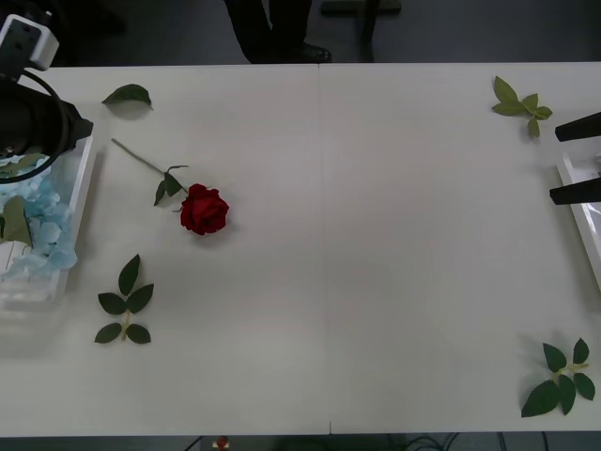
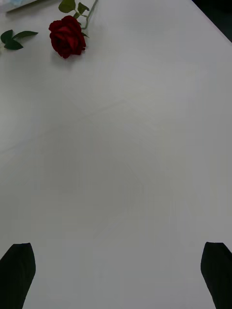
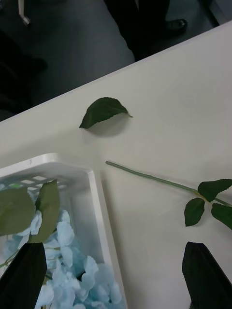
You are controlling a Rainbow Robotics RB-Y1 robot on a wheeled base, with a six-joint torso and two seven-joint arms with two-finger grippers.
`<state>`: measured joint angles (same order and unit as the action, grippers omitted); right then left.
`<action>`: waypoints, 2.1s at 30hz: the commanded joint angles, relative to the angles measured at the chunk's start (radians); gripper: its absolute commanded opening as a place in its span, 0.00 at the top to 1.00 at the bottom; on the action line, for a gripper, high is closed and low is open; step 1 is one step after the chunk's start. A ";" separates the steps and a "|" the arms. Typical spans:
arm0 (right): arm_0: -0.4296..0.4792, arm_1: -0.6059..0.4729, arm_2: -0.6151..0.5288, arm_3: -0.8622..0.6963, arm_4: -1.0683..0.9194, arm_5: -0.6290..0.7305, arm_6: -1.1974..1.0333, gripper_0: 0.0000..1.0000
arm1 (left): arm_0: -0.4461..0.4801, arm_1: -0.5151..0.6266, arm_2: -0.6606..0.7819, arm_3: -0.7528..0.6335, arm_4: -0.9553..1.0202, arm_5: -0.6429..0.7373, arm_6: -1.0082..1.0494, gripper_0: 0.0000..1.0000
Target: Place the red flowers into the right box and the blue flowers into the left box. If a person shows an open palm, hand one flower to the person first, then continue sorting.
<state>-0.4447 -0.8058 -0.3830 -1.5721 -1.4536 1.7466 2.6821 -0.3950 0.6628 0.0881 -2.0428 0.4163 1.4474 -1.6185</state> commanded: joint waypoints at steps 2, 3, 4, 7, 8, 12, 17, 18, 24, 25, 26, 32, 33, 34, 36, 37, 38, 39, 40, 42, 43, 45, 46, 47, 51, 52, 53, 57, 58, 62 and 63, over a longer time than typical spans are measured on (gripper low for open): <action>-0.005 -0.026 -0.002 -0.016 -0.005 0.007 0.023 0.00 | -0.015 0.037 0.015 0.092 -0.040 -0.111 -0.187 0.19; -0.005 -0.026 -0.002 -0.016 -0.005 0.007 0.023 0.00 | -0.016 0.035 0.010 0.107 -0.039 -0.116 -0.205 0.19; -0.005 -0.026 -0.002 -0.016 -0.005 0.007 0.023 0.00 | -0.015 0.034 0.010 0.111 -0.039 -0.116 -0.208 0.19; -0.005 -0.026 -0.002 -0.016 -0.005 0.007 0.023 0.00 | -0.015 0.017 0.007 0.124 -0.040 -0.111 -0.210 0.19; -0.005 -0.026 -0.002 -0.016 -0.005 0.007 0.023 0.00 | -0.015 0.006 0.004 0.130 -0.047 -0.108 -0.210 0.19; -0.005 -0.026 -0.002 -0.016 -0.005 0.007 0.023 0.00 | -0.015 -0.025 -0.022 0.141 -0.097 -0.121 -0.216 0.19; -0.005 -0.026 -0.002 -0.016 -0.005 0.007 0.023 0.00 | -0.031 -0.055 -0.082 0.205 -0.151 -0.190 -0.320 0.19; -0.005 -0.026 -0.002 -0.016 -0.005 0.007 0.023 0.00 | -0.034 -0.063 -0.082 0.222 -0.154 -0.200 -0.351 0.19; -0.005 -0.026 -0.002 -0.016 -0.005 0.007 0.023 0.00 | -0.061 -0.101 -0.082 0.285 -0.192 -0.240 -0.583 0.19; -0.005 -0.026 -0.002 -0.016 -0.005 0.007 0.023 0.00 | -0.065 -0.106 -0.082 0.289 -0.192 -0.240 -0.626 0.19; -0.005 -0.026 -0.002 -0.016 -0.005 0.007 0.023 0.00 | -0.067 -0.111 -0.082 0.289 -0.192 -0.240 -0.670 0.19; -0.005 -0.026 -0.002 -0.016 -0.005 0.007 0.023 0.00 | -0.071 -0.134 -0.082 0.289 -0.203 -0.240 -0.860 0.19; -0.005 -0.026 -0.002 -0.016 -0.005 0.007 0.023 0.00 | -0.074 -0.140 -0.082 0.289 -0.205 -0.240 -0.879 0.19; -0.005 -0.026 -0.002 -0.016 -0.005 0.007 0.023 0.00 | -0.076 -0.143 -0.082 0.289 -0.208 -0.240 -0.891 0.19; -0.005 -0.026 -0.002 -0.016 -0.005 0.007 0.023 0.00 | -0.082 -0.161 -0.080 0.289 -0.232 -0.240 -0.932 0.19; -0.005 -0.026 -0.002 -0.016 -0.005 0.007 0.023 0.00 | -0.085 -0.170 -0.080 0.289 -0.251 -0.240 -0.954 0.19; -0.005 -0.026 -0.002 -0.016 -0.005 0.007 0.023 0.00 | -0.088 -0.180 -0.080 0.289 -0.268 -0.240 -0.972 0.19; -0.005 -0.026 -0.002 -0.016 -0.005 0.007 0.023 0.00 | -0.088 -0.189 -0.080 0.289 -0.281 -0.239 -0.994 0.19; -0.005 -0.026 -0.002 -0.016 -0.005 0.007 0.023 0.00 | -0.090 -0.200 -0.080 0.289 -0.294 -0.240 -1.018 0.19; -0.005 -0.026 -0.002 -0.016 -0.005 0.007 0.023 0.00 | -0.088 -0.220 -0.080 0.289 -0.312 -0.240 -1.057 0.19; -0.005 -0.026 -0.002 -0.016 -0.005 0.007 0.023 0.00 | -0.090 -0.227 -0.079 0.289 -0.318 -0.240 -1.074 0.19; -0.005 -0.026 -0.002 -0.016 -0.005 0.007 0.023 0.00 | -0.090 -0.243 -0.080 0.292 -0.329 -0.240 -1.087 0.19; -0.005 -0.026 -0.002 -0.016 -0.005 0.007 0.023 0.00 | -0.090 -0.249 -0.080 0.294 -0.327 -0.240 -1.087 0.19; -0.005 -0.026 -0.002 -0.016 -0.005 0.007 0.023 0.00 | -0.090 -0.261 -0.080 0.296 -0.321 -0.240 -1.087 0.19; -0.005 -0.026 -0.002 -0.016 -0.005 0.007 0.023 0.00 | -0.090 -0.295 -0.082 0.309 -0.272 -0.239 -1.087 0.19; -0.005 -0.026 -0.002 -0.016 -0.005 0.007 0.023 0.00 | -0.090 -0.299 -0.085 0.311 -0.264 -0.239 -1.087 0.19; -0.005 -0.026 -0.002 -0.016 -0.005 0.007 0.023 0.00 | -0.090 -0.299 -0.090 0.312 -0.260 -0.239 -1.087 0.19; -0.005 -0.026 -0.002 -0.016 -0.005 0.007 0.023 0.00 | -0.085 -0.305 -0.119 0.317 -0.243 -0.239 -1.087 0.19; -0.005 -0.026 -0.002 -0.016 -0.005 0.007 0.023 0.00 | -0.082 -0.305 -0.125 0.319 -0.240 -0.239 -1.087 0.19; -0.005 -0.026 -0.002 -0.016 -0.005 0.007 0.023 0.00 | -0.065 -0.307 -0.131 0.322 -0.218 -0.240 -1.087 0.19; -0.005 -0.026 -0.002 -0.016 -0.005 0.007 0.023 0.00 | -0.058 -0.305 -0.131 0.322 -0.208 -0.243 -1.087 0.19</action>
<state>-0.4447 -0.8058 -0.3830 -1.5719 -1.4536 1.7466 2.6821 -0.4427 0.3459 -0.0410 -1.7110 0.1896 1.2149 -2.7375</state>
